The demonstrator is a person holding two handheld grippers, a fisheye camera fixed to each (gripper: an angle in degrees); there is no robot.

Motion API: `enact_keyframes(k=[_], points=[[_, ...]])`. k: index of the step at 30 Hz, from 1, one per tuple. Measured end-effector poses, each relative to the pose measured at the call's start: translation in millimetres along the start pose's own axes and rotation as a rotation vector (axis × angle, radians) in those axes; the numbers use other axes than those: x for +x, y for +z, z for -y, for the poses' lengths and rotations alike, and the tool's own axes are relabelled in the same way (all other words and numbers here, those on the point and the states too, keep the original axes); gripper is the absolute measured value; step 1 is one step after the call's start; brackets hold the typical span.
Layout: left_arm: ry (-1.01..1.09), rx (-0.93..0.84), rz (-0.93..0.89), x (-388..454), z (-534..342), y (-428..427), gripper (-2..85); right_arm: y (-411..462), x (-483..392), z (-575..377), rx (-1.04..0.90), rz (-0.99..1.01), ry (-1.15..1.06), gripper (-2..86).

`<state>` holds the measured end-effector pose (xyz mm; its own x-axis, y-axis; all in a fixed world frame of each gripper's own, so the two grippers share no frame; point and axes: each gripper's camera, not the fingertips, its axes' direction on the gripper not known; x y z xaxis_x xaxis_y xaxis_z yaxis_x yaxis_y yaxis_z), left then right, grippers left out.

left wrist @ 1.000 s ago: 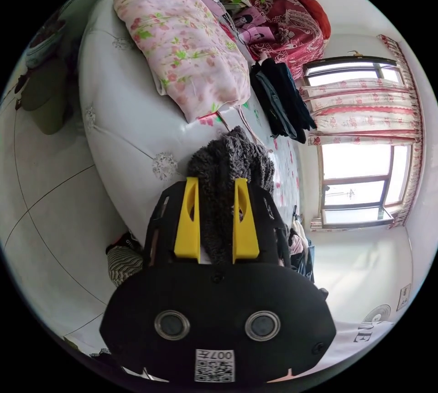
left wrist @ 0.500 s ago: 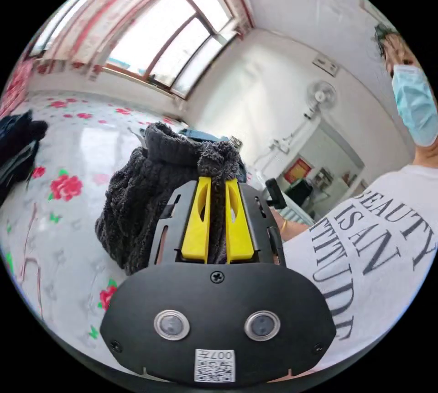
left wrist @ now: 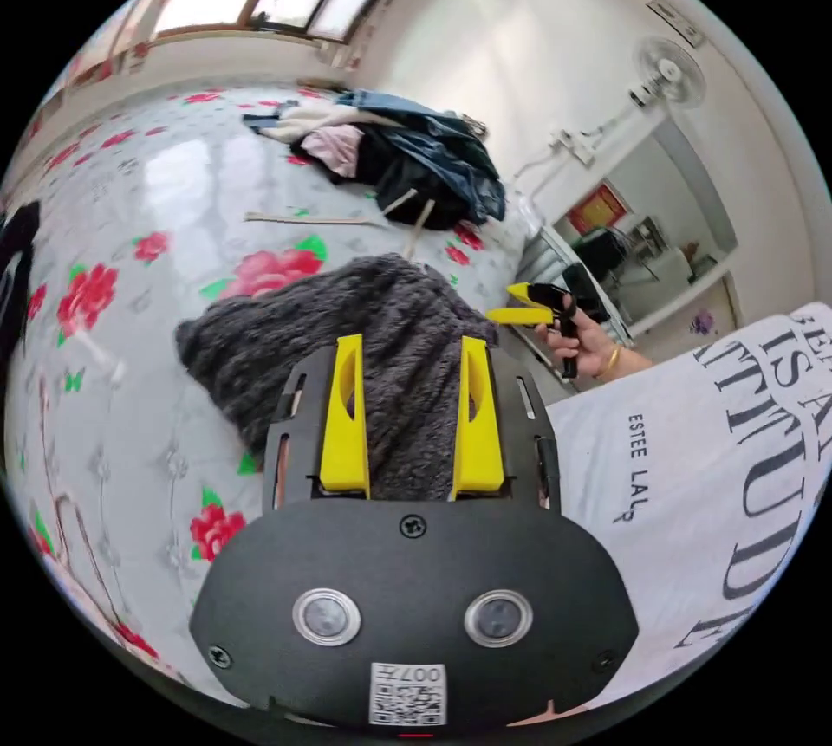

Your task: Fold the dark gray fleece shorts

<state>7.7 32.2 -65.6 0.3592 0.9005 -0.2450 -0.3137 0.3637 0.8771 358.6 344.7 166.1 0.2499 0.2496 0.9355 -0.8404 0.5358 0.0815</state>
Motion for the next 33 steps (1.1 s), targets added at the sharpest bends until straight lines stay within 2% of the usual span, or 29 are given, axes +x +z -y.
enact_keyframes(k=[2,5,7,9,11,15,19,21,26,33], points=[[-0.227,0.04,0.014,-60.4,-28.8,-11.3,16.0,10.4,8.6,19.4,-0.049,0.01,-0.004,18.7],[-0.376,-0.018,-0.038,-104.3,-55.4,14.5,18.0,36.8,28.3,52.4,-0.186,-0.029,0.013,19.1],[-0.406,-0.093,-0.08,-117.3,-61.1,46.8,19.2,70.4,44.5,70.5,-0.354,-0.064,0.04,18.4],[-0.416,-0.192,-0.145,-125.4,-59.7,85.2,19.8,89.3,48.0,77.3,-0.421,-0.075,0.043,17.1],[-0.451,-0.251,-0.204,-138.3,-53.9,122.2,17.6,95.5,43.8,86.1,-0.452,-0.093,0.019,15.7],[-0.404,-0.236,-0.252,-156.2,-28.6,121.6,11.2,89.2,18.0,104.5,-0.436,-0.061,-0.049,13.1],[-0.317,-0.069,-0.347,-177.9,15.0,67.8,9.7,99.4,-52.9,139.2,-0.426,0.016,-0.208,11.6],[-0.289,-0.014,-0.334,-194.1,36.0,32.9,9.4,116.6,-92.5,162.2,-0.431,0.041,-0.295,11.2],[-0.222,0.139,-0.136,-266.7,85.3,-117.3,9.3,198.8,-201.9,230.8,-0.453,0.169,-0.476,10.8],[-0.318,0.308,0.243,-367.0,126.8,-320.8,10.4,407.2,-399.0,305.7,-0.498,0.337,-0.681,10.9]])
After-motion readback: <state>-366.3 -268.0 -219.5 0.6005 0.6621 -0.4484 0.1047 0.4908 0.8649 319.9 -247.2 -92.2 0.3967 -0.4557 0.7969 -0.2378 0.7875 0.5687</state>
